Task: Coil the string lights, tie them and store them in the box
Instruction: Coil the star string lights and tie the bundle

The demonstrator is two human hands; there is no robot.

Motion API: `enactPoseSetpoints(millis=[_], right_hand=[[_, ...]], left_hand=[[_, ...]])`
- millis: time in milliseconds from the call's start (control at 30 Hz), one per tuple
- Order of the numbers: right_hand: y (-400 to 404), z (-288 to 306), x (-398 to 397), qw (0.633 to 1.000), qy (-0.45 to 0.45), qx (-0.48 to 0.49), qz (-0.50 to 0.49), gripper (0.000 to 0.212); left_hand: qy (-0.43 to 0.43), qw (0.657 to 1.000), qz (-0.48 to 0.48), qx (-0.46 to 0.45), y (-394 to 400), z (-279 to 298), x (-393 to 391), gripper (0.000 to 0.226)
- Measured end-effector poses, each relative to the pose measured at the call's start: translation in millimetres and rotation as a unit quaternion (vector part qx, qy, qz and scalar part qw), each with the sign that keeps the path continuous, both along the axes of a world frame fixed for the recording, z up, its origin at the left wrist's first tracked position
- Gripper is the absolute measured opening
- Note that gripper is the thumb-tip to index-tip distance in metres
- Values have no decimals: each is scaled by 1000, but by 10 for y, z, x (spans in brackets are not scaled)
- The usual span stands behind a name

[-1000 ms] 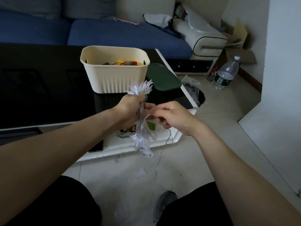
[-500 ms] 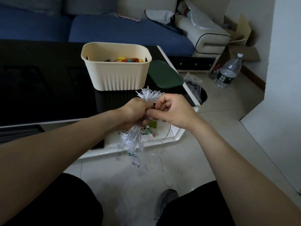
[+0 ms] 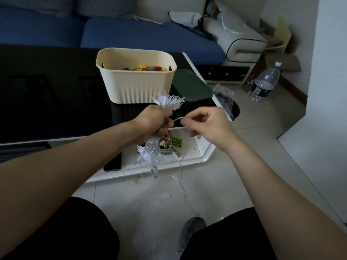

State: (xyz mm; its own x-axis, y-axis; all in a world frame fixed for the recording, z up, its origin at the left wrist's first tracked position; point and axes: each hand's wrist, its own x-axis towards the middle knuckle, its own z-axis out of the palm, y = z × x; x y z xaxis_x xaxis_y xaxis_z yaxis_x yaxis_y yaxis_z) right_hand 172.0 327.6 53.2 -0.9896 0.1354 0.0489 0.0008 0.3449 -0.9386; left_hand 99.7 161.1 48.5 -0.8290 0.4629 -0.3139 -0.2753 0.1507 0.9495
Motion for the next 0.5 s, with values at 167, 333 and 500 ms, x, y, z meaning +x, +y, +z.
enactPoseSetpoints(millis=[167,333,500], right_hand=[[-35,-122,-99,988,-9,16,-155,36],[-137,-140,-112,967,-246,30,-55,63],[-154,-41,-102,965,-206,-161,-29,38]], left_hand=[[-22,997,31,64,-36,23,-41,24],[-8,996,10,89,-22,37,-8,24],[28,998,24,47,-33,-40,13,27]])
